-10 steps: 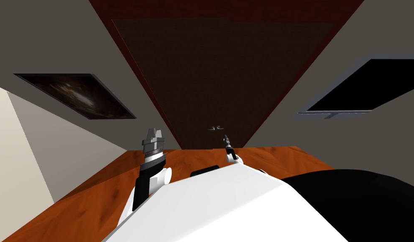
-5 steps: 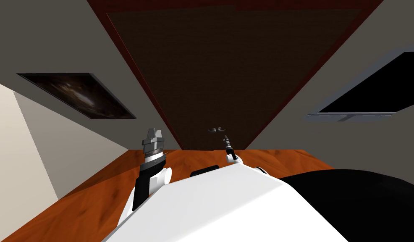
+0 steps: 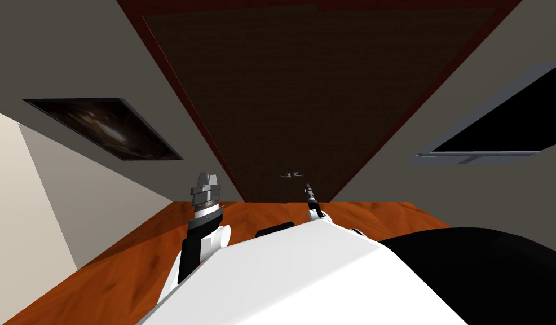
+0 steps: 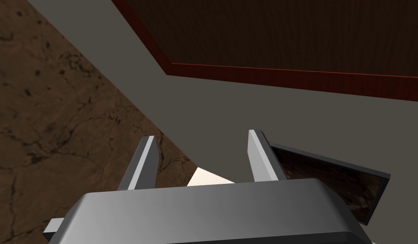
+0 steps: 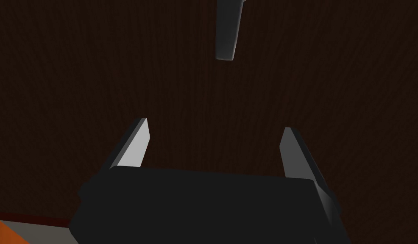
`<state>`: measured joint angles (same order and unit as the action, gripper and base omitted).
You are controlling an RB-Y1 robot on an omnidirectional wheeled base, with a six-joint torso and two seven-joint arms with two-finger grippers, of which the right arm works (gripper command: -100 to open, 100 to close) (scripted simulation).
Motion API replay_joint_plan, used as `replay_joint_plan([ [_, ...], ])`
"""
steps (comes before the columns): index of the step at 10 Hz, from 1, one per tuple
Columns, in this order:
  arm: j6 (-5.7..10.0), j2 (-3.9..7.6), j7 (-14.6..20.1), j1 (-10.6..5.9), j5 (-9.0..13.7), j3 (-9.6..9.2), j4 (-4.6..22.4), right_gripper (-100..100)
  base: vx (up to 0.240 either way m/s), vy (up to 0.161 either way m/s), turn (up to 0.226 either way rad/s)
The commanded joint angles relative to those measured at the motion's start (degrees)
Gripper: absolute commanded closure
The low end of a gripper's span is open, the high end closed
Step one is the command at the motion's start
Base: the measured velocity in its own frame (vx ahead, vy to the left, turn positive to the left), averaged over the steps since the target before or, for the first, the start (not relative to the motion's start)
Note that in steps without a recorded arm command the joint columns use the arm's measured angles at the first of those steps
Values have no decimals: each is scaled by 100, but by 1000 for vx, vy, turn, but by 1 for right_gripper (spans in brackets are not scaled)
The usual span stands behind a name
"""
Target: Pull the door open
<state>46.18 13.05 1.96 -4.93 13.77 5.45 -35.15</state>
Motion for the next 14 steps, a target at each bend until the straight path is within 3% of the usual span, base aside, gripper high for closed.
replay_joint_plan([
  [1, 138, 31, 34, -127, 8, 11, 286, -100, 15, 14, 7],
  [2, 145, 71, 51, -96, 24, 35, 306, -100, 16, 11, 9],
  [3, 179, 238, 125, 30, 87, 131, 372, -100, 68, 28, 24],
  [5, 179, 238, 125, 30, 87, 131, 90, -100, 47, 21, 0],
  [7, 179, 238, 125, 30, 87, 131, 351, -100, 5, 0, 2],
  [8, 217, 400, 206, 147, 148, 218, 434, -100, 67, 5, 35],
  [9, 217, 400, 206, 147, 148, 218, 434, -100, 74, 2, 17],
  [10, 268, 565, 308, 257, 206, 296, 494, -100, 133, -33, 70],
  [11, 288, 610, 346, 283, 221, 312, 509, -100, 187, -58, 72],
  [13, 345, 647, 444, 278, 223, 287, 512, -100, 192, -98, 98],
  [14, 371, 593, 478, 216, 195, 223, 482, -100, 207, -98, 172],
])
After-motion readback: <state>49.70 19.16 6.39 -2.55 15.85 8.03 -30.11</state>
